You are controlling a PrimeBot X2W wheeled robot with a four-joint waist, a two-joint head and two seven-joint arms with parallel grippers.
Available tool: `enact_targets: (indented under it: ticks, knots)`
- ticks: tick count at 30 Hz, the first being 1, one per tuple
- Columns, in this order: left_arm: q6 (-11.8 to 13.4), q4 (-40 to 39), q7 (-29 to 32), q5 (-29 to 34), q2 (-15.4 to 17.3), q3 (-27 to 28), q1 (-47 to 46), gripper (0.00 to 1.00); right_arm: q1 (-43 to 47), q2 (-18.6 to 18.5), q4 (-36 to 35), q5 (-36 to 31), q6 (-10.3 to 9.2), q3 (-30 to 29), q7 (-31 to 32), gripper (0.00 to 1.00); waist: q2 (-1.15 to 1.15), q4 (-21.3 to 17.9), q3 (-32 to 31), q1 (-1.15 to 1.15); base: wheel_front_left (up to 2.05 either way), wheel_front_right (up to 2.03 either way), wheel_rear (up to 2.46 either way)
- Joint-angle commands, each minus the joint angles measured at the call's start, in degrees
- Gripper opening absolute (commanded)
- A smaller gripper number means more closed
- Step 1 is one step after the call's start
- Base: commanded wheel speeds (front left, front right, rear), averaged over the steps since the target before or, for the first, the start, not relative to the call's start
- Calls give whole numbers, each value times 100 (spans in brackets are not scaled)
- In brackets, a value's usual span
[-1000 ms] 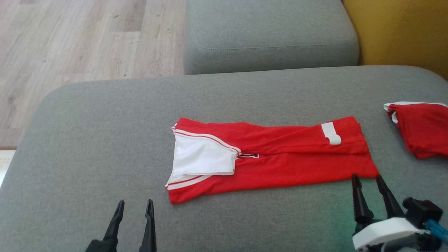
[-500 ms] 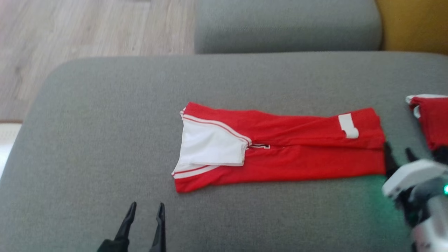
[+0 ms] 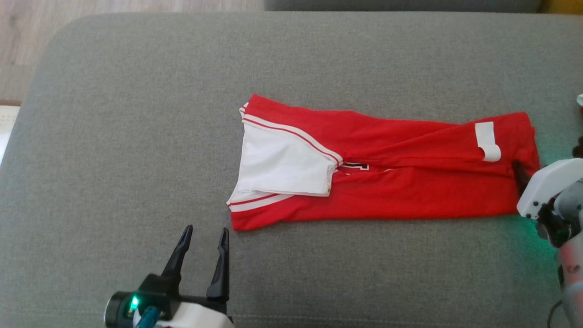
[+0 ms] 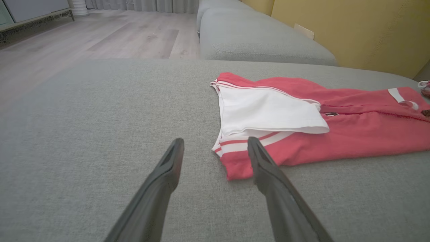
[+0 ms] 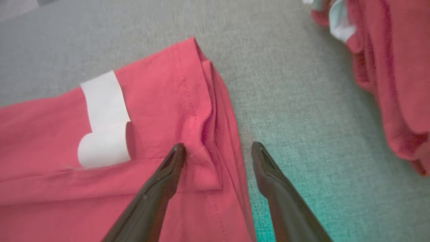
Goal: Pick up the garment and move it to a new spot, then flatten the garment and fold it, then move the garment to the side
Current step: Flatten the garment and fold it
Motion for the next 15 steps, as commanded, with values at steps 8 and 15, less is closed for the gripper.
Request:
enact_targets:
  ticks: [8, 15]
  knots:
    - [78, -110, -70, -86, -55, 40, -389, 100, -279, -138, 169, -185, -5, 229, 492, 92, 0, -32, 131, 0, 0, 0, 0]
    - [44, -123, -70, -98, -55, 29, -440, 100, -141, -232, -170, 249, -5, 533, 818, 0, 0, -62, 129, 0, 0, 0, 0]
